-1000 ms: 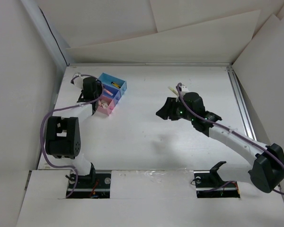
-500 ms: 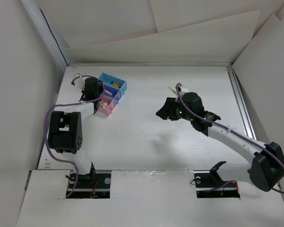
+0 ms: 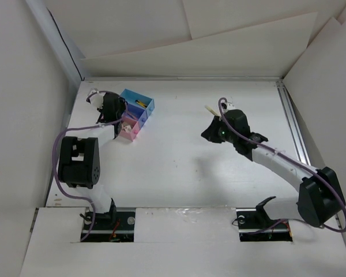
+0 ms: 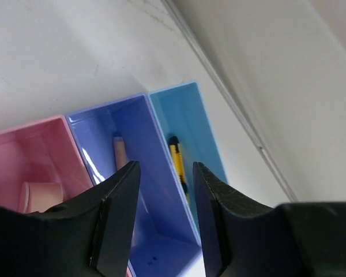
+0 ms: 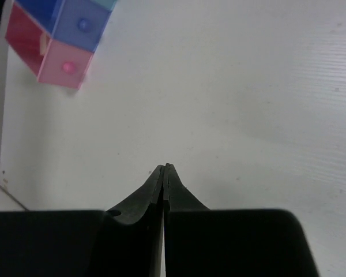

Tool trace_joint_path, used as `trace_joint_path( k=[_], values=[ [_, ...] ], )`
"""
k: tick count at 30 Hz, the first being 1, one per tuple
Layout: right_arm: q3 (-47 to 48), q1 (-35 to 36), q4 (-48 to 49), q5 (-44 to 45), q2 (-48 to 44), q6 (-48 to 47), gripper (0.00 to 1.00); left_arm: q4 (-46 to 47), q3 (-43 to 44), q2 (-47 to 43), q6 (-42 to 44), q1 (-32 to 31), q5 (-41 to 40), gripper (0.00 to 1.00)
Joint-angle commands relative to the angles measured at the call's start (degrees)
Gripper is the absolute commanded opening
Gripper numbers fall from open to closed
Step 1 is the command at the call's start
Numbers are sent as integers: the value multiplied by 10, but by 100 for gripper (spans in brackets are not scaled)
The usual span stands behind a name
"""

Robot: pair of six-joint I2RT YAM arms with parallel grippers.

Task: Sort the stationery into containers
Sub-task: Place the pen in the storage box, then pick up the pen from the center of the board.

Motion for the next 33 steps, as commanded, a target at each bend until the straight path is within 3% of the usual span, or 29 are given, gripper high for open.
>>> trace_joint_path(
  k=[1,5,6,7,9,10,14,18,23,33],
  values=[
    [11,-24,24,55,5,14,2,47,-21,-86,16,-19,-9,39],
    [38,-67,12,114,42,30,0,106,-103,-205,40,-90,-16,39],
    [57,-77,4,114,68,30,2,117,-136,-219,46,-132,-23,39],
    [66,-90,4,114,84,23,15,123,-151,-231,52,-155,-30,39],
    [119,-124,-9,99,125,15,29,143,-179,-252,64,-200,-38,39],
    [142,-134,-38,91,174,0,43,143,-201,-252,64,-238,-38,39],
    [236,-169,-94,78,273,-28,56,157,-241,-279,82,-281,-2,39],
    [304,-184,-120,47,339,-52,60,185,-287,-304,88,-281,95,39],
    [419,-190,-180,40,424,-69,60,176,-302,-329,111,-281,135,39],
    [512,-184,-231,35,497,-77,61,154,-289,-384,131,-281,198,39]
  ],
)
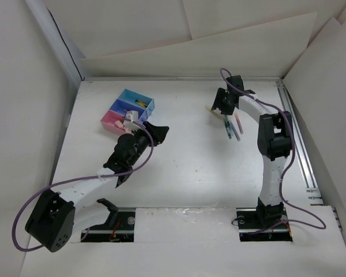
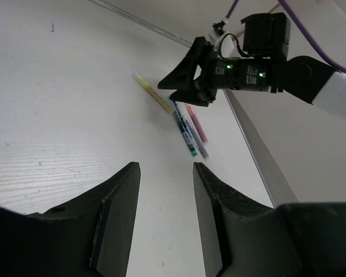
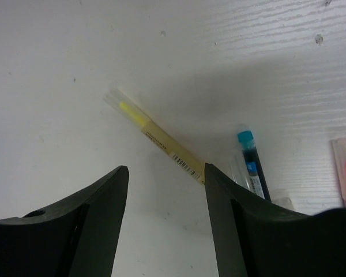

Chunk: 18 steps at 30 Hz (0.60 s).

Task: Sort the stationery into containers
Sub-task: Pick up the pen from the center of the board.

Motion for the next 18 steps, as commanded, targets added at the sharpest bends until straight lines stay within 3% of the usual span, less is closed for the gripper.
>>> trace_joint_path(
  k=[1,10,18],
  values=[
    [52,3,-36,-6,25,-10,61,17,13,-28,18,1,32,39],
    [94,26,-72,-7,56,-5,56,1,13,-39,18,1,26,39],
    [44,60,-68,23,39,0,40,-5,13,-44,18,1,26,40]
  ],
)
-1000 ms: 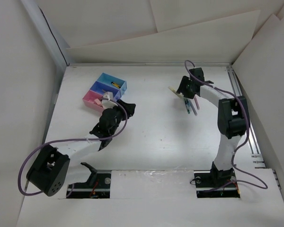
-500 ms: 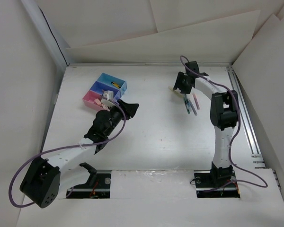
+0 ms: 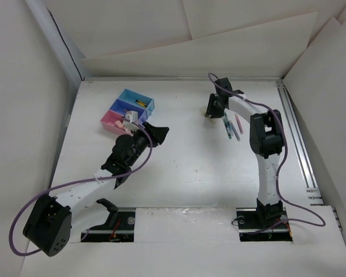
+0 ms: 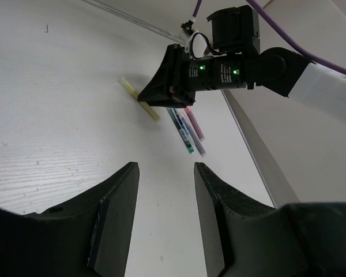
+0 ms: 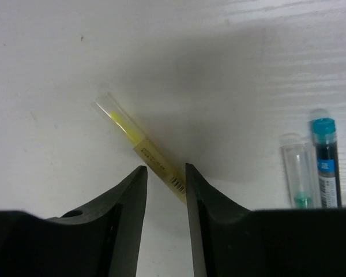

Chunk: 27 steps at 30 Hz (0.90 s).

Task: Sort the stationery into containers
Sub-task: Pick up the pen from the center of the board.

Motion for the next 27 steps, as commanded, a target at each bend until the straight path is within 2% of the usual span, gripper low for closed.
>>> trace_joint_path(
  k=[1,7,10,12,14,19,22,27],
  values=[
    [-30,26,-3,29,-31,10,38,15,18,-15,8,1,2,40],
    [-87,71,15,86,-51,29,26,-28,41,16,8,13,-10,40],
    [-108,87,30,102,-64,35,15,-43,46,40,1,27,-4,40],
    [-125,95,37,109,-70,35,4,-49,58,50,1,27,-4,40],
    [-153,102,60,117,-87,40,0,-49,63,56,1,27,3,40],
    [-228,113,124,85,-166,34,0,-63,81,80,1,27,3,40],
    [-280,120,164,24,-236,13,0,-98,110,116,7,27,8,40],
    [-319,139,191,-89,-287,-10,0,-98,138,175,7,27,69,39]
  ],
)
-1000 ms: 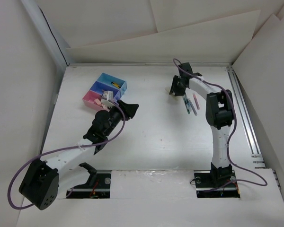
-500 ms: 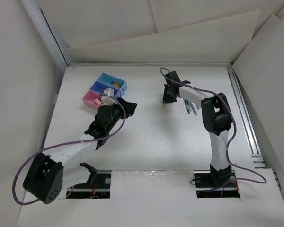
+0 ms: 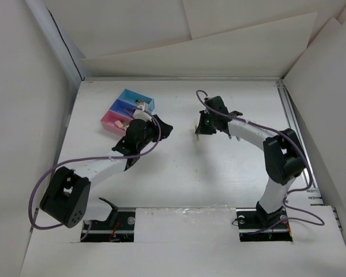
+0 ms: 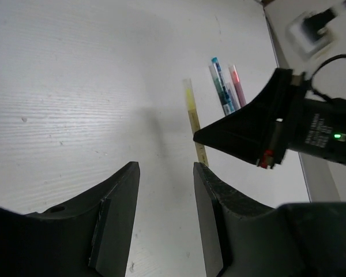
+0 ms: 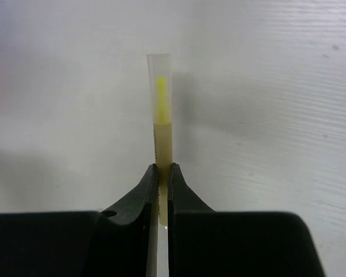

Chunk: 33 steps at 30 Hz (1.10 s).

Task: Sort the stationery into containers
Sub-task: Pick up the pen from the center of the board, then place the pen in the storage box.

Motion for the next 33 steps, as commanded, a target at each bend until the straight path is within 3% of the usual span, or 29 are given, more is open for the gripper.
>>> trace_joint_path(
  k=[1,3,7,11,15,20,25,33],
  values=[
    [-12,25,70,-98,-42,-23,0,-3,36,31,7,0,48,39],
    [-20,33,77,-120,-48,-29,0,4,36,36,13,0,59,39],
    [-35,49,105,-178,-53,-40,0,4,59,62,19,0,79,53],
    [-35,64,105,-179,-53,-45,0,9,66,90,19,0,101,54],
    [-35,70,123,-198,-53,-45,0,9,66,104,13,0,84,44],
    [-35,82,128,-204,-53,-45,0,14,66,110,1,0,71,43],
    [-35,87,141,-204,-53,-45,0,33,66,126,-6,0,71,33],
    [-45,87,152,-204,-53,-45,0,55,60,131,-29,0,83,3]
  ],
)
